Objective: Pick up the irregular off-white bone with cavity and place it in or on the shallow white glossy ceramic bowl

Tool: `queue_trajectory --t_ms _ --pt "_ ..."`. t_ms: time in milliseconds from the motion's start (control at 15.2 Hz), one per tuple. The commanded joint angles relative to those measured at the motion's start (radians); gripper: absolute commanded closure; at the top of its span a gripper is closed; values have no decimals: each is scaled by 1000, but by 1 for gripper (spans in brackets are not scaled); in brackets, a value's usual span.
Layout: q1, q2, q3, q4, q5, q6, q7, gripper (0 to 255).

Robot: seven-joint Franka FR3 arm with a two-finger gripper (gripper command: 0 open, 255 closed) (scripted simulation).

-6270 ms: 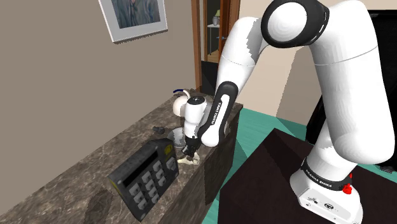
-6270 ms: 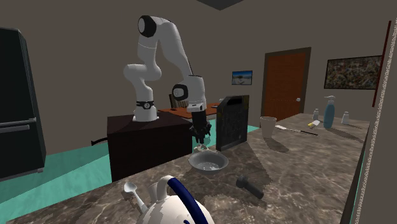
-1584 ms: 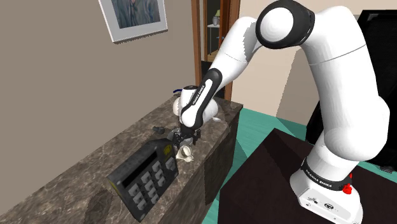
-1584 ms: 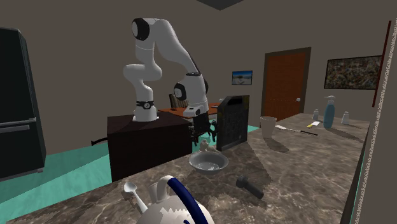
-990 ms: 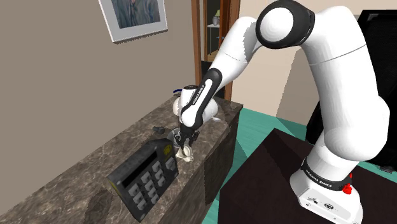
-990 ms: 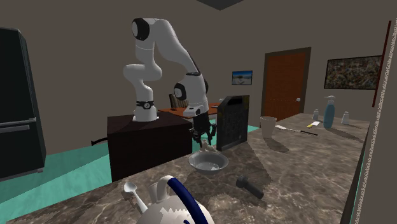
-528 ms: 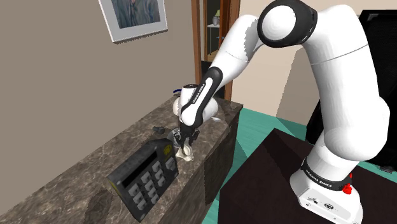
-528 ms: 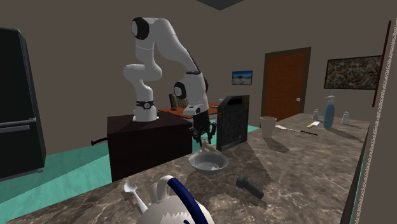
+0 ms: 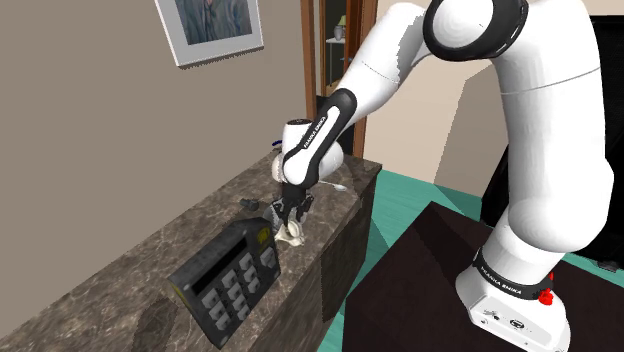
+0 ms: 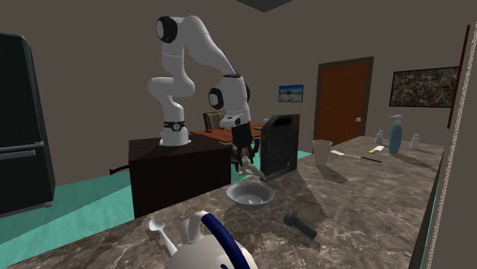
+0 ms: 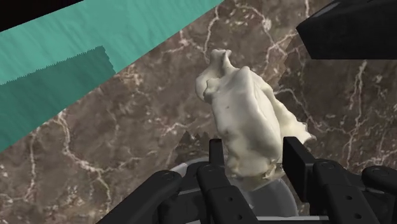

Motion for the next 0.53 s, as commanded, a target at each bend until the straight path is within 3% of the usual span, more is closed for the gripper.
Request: queue_trajectory --t_ms 0,462 --pt "-4 -26 6 -3 5 -22 0 255" --pt "-21 -111 25 -12 27 -98 -2 255"
